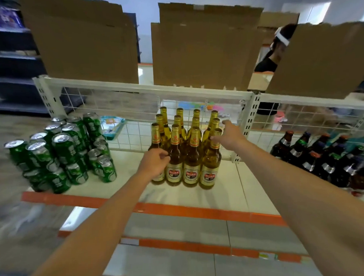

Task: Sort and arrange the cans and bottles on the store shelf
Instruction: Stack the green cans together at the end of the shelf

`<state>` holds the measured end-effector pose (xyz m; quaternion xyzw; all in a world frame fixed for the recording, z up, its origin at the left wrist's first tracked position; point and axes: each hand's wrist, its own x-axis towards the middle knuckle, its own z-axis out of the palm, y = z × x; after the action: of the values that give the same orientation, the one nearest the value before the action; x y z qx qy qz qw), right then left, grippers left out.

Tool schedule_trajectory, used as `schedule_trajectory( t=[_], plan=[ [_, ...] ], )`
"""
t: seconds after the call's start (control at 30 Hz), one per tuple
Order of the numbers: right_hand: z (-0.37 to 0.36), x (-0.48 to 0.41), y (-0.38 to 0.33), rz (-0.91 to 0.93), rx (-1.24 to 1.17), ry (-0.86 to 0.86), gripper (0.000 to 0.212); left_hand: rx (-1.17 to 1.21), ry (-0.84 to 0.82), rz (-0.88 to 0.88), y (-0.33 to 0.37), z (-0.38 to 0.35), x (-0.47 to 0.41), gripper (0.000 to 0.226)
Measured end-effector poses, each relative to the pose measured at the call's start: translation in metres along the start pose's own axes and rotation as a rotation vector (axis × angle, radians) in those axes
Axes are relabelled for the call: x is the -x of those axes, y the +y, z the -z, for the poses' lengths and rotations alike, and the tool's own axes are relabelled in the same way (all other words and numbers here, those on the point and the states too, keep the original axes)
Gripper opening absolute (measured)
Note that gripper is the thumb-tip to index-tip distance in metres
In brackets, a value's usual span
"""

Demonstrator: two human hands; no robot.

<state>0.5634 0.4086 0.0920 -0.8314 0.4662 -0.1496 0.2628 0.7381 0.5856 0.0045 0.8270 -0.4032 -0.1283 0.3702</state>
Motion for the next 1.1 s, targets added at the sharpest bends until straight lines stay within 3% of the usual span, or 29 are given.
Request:
schedule_trajectory(
  t=[0.17,0.3,0.47,0.7,0.93,1.1],
  plan=[
    [0.026,0.030,-0.018,0.105,0.149,0.041,0.062,-0.139,0.031,-0.018,0.012,0.047,0.012,0.028],
    [0.026,0.058,-0.029,0.258,0.286,0.079,0.057,-0.383,-0.010,-0.019,0.020,0.075,0.031,0.048],
    [-0.002,0.106,-0.042,0.422,0.379,-0.011,0.053,-0.571,-0.075,-0.006,0.030,0.086,0.079,0.054],
    [-0.023,0.157,-0.057,0.465,0.336,-0.133,0.039,-0.583,-0.079,0.049,0.009,0.103,0.140,0.057],
    [-0.031,0.184,-0.082,0.476,0.343,-0.151,0.047,-0.535,-0.005,0.040,-0.009,0.132,0.158,0.053],
    [-0.051,0.198,-0.104,0.449,0.344,-0.142,0.041,-0.567,-0.024,-0.008,-0.018,0.151,0.149,0.053]
  ],
)
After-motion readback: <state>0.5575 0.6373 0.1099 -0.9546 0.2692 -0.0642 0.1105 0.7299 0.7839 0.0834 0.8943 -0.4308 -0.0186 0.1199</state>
